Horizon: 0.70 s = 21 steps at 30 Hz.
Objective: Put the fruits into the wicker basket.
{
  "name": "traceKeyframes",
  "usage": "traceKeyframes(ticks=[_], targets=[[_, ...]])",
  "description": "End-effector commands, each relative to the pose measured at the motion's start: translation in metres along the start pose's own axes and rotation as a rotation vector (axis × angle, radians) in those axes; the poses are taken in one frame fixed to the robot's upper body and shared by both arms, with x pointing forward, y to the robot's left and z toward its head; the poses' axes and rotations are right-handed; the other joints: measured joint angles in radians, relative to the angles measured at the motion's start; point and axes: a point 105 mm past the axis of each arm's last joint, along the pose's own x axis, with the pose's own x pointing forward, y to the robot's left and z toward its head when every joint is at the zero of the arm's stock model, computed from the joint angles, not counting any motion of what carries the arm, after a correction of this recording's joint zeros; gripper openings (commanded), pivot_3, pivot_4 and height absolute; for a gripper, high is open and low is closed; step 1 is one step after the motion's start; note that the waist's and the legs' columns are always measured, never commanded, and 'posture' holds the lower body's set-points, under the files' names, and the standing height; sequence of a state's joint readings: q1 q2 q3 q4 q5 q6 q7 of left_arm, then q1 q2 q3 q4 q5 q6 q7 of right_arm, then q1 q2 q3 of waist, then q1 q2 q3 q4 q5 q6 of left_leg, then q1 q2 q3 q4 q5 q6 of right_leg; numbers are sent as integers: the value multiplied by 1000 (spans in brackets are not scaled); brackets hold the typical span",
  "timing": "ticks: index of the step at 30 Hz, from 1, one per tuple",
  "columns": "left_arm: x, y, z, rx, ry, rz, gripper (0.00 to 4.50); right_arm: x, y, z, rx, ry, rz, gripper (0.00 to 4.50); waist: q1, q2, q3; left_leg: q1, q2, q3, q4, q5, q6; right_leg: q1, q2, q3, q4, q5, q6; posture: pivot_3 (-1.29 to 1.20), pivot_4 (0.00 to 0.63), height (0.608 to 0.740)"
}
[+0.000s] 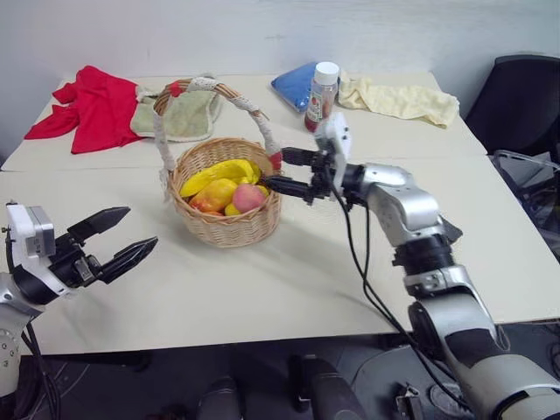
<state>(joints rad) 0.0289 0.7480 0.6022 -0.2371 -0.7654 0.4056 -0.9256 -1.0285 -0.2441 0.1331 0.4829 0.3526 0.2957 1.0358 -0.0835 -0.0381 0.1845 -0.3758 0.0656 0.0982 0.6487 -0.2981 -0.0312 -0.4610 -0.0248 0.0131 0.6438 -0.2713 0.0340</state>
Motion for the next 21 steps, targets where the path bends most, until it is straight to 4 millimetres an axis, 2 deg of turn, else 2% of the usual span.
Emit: traceKeyframes(ticks=[1, 7, 11, 13, 16, 19, 21], targets=[[2, -5, 10, 40, -26, -13, 4500, 0, -2, 7, -57, -7, 20, 2220, 0, 0, 0, 0, 0, 0, 0, 0, 0, 0, -1, 0, 0, 0, 0, 0, 150, 740], [4, -7, 7, 32, -29, -20, 4500, -14, -1, 12, -85, -29, 14, 202, 1, 0, 0, 0, 0, -1, 0, 0, 0, 0, 0, -2, 0, 0, 0, 0, 150, 740], [15, -8, 5, 24, -40, -55, 4500, -43, 11, 19, -144, -30, 4, 153, 12, 0, 0, 0, 0, -2, 0, 0, 0, 0, -1, -2, 0, 0, 0, 0, 150, 740], [20, -9, 4, 21, -43, -72, 4500, -57, 15, 32, -131, -70, -40, 153, 21, 0, 0, -1, 0, -2, 0, 0, -1, 0, -1, -3, 0, 0, 0, 0, 150, 740], [30, -8, 4, 16, -53, -100, 4500, -90, 5, 55, -127, -147, -243, 153, 26, 1, 0, 0, 0, -2, 0, 1, -1, 0, 0, -2, 1, 0, 0, 0, 150, 740], [38, -8, 2, 9, -58, -129, 4500, -136, -12, 61, -145, -165, -505, 153, 29, 1, 0, 0, -1, -3, 0, 1, -1, 0, 0, -3, 1, 0, 0, 0, 150, 740], [43, -7, 2, 3, -60, -146, 4500, -162, -22, 59, -151, -155, -646, 153, 30, 1, 0, 0, -1, -3, 0, 1, -1, 1, 0, -3, 1, 0, 0, 0, 150, 740]])
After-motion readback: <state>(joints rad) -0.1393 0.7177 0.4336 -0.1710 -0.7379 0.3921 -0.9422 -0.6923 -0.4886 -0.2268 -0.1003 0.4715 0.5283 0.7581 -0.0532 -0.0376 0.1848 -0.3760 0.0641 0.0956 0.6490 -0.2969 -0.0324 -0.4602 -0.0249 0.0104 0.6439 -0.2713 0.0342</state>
